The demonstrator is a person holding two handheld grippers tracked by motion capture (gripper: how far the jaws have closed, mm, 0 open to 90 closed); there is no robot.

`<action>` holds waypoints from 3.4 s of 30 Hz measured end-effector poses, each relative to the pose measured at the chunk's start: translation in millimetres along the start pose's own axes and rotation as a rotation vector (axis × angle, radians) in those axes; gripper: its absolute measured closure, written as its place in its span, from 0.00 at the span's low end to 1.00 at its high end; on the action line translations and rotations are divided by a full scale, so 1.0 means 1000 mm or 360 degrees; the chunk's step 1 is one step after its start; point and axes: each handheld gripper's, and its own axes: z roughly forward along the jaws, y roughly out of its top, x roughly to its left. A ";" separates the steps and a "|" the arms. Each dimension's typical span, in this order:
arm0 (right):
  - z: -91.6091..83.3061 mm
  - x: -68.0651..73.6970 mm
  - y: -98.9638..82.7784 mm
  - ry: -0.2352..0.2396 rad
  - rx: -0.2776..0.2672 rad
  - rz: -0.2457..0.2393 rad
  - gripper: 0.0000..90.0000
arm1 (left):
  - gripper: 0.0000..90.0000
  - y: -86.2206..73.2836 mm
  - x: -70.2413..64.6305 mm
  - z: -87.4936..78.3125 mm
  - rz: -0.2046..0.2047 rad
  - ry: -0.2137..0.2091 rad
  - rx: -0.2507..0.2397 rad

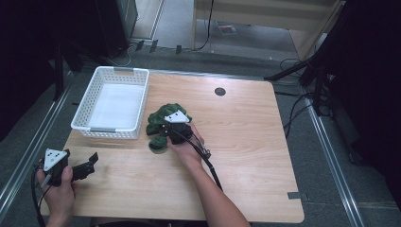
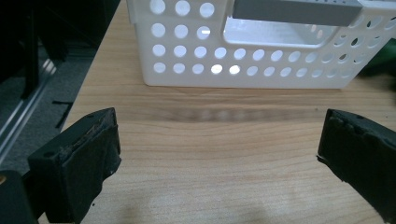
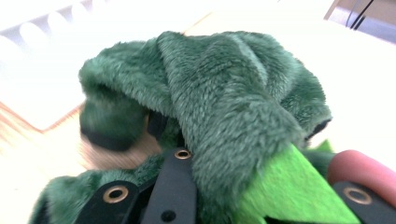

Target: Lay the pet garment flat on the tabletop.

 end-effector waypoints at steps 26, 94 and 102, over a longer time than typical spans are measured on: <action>-0.178 -0.034 -0.016 -0.0047 -0.0228 0.0132 0.95 | 0.00 0.067 -0.169 -0.009 0.0363 -0.0588 -0.0220; -0.135 -0.026 -0.048 0.0198 -0.0069 0.0025 0.96 | 0.86 0.007 -0.201 0.050 0.0358 -0.1004 0.0290; -0.089 -0.093 0.013 0.0019 -0.0233 0.0375 0.62 | 0.84 0.007 -0.197 0.051 0.0320 -0.1073 0.0308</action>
